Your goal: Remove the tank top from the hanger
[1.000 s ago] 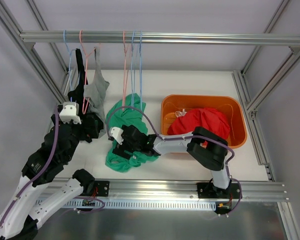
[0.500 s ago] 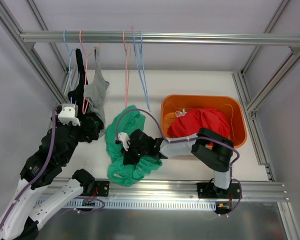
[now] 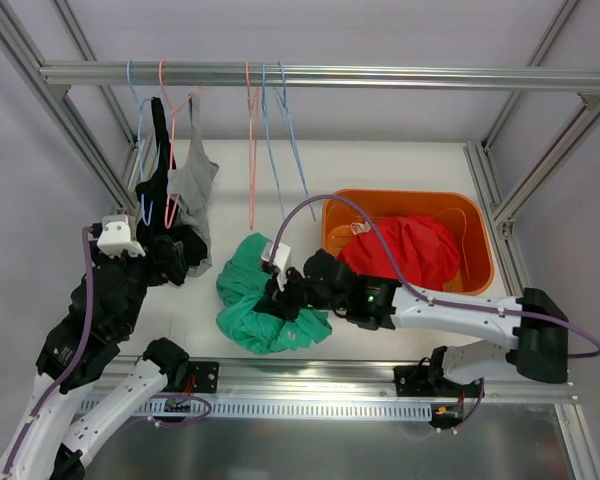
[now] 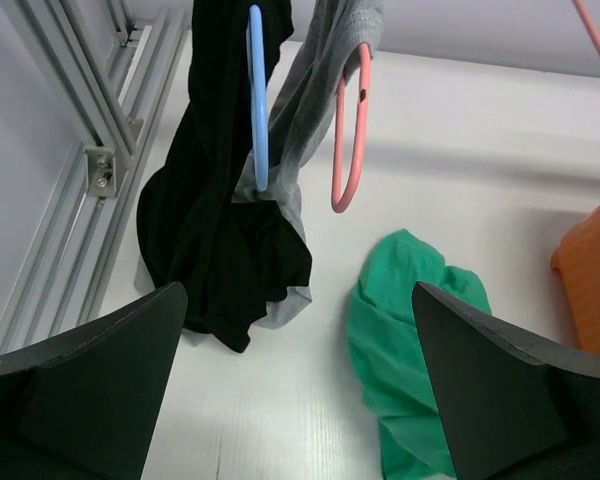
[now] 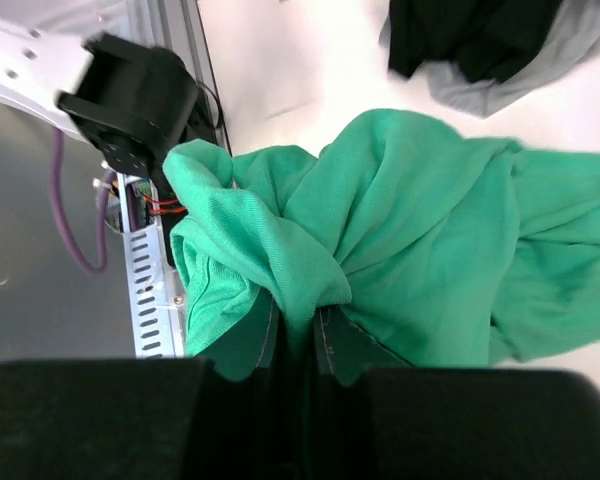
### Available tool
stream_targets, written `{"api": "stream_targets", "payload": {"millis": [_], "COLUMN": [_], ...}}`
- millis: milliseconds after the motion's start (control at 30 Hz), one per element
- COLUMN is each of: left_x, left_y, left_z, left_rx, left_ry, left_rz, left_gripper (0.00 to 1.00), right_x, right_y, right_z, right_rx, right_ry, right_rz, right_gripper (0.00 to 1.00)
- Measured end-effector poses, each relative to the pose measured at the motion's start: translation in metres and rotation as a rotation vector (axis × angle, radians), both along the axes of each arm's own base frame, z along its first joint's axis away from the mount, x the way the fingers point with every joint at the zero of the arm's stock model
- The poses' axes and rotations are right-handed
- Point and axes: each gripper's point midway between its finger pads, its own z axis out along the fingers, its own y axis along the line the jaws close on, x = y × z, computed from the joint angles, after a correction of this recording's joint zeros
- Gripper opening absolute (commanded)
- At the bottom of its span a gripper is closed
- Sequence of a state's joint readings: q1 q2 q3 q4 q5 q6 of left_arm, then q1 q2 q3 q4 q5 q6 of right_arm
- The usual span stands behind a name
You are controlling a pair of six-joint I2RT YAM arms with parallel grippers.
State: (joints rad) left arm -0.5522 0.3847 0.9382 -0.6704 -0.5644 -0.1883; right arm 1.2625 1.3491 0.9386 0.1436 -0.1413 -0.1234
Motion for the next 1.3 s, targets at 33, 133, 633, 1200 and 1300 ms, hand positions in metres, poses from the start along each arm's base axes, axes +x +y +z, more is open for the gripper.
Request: {"api": "stream_targets", "payload": {"millis": [33, 133, 633, 1200, 1300], "left_x": [0.0, 0.001, 0.004, 0.01, 0.01], "left_y": [0.001, 0.003, 0.009, 0.007, 0.007], "left_z": [-0.001, -0.002, -0.003, -0.007, -0.007], "left_rx": [0.0, -0.001, -0.007, 0.002, 0.002], "left_ry": [0.002, 0.003, -0.002, 0.014, 0.016], "left_rz": [0.005, 0.019, 0.057, 0.065, 0.067], "left_gripper": [0.99, 0.99, 0.99, 0.99, 0.99], "right_x": [0.0, -0.001, -0.021, 0.002, 0.013], "right_y": [-0.005, -0.021, -0.085, -0.214, -0.245], "right_z": [0.01, 0.034, 0.145, 0.298, 0.318], "right_rx": [0.017, 0.047, 0.235, 0.362, 0.369], "right_ry": [-0.011, -0.039, -0.136, -0.366, -0.415], "right_rz": [-0.008, -0.023, -0.011, -0.308, -0.418], "right_gripper": [0.0, 0.0, 0.0, 0.0, 0.0]}}
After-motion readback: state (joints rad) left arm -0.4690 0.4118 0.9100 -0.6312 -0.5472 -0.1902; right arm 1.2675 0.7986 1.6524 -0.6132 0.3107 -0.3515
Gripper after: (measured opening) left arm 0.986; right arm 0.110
